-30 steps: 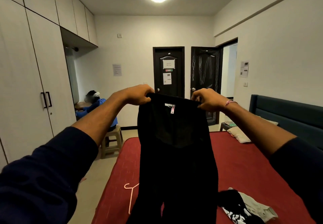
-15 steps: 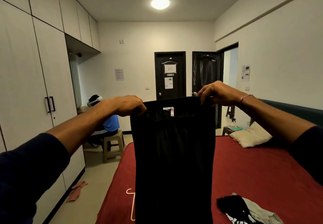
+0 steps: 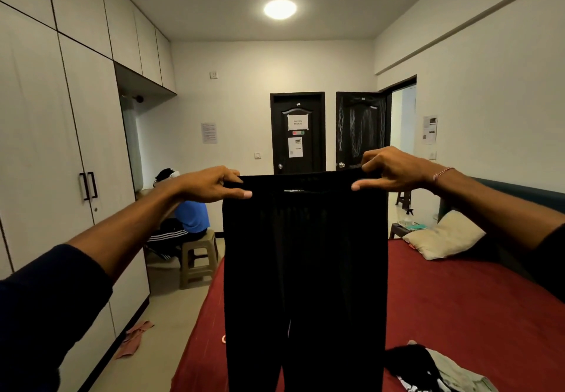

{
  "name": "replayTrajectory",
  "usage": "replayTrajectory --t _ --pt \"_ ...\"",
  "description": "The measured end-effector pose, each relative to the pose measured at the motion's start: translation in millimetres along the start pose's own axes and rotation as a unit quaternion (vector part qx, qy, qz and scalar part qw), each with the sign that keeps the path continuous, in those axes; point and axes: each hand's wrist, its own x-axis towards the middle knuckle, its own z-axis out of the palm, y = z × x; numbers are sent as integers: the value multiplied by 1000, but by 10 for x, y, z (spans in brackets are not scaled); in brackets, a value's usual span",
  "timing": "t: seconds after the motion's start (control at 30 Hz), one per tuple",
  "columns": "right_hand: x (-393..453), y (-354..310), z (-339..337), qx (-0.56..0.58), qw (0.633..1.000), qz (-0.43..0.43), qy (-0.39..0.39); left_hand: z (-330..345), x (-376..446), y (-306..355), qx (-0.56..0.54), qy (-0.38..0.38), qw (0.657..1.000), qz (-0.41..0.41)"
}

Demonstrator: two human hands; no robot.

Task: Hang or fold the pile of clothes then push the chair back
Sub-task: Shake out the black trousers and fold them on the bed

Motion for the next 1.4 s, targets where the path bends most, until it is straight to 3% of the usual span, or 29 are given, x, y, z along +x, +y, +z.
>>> replayTrajectory --t 0.4,0.53,0.77,0.87,1.0,1.17,1.3,1.4 --pt "-106 -11 -47 259 953 128 86 -157 -37 2 -42 195 978 -67" --pt "-23 -75 -74 286 944 120 117 -184 27 1 -35 275 958 -70" --pt "69 -322 -212 262 951 73 146 -202 90 70 2 310 949 -64" --pt "81 -354 -225 252 959 69 105 -191 56 85 -8 297 952 -68" --pt "178 -460 -258 77 995 4 -56 -178 26 142 -24 281 957 -66" --pt "321 -719 -289 -84 966 36 -241 -133 64 209 -18 291 954 -66" --pt "457 -819 -245 -133 950 84 -270 -57 130 385 -12 327 943 -54" --pt "562 -837 -195 -128 956 128 -232 -9 190 437 -24 353 934 -50"
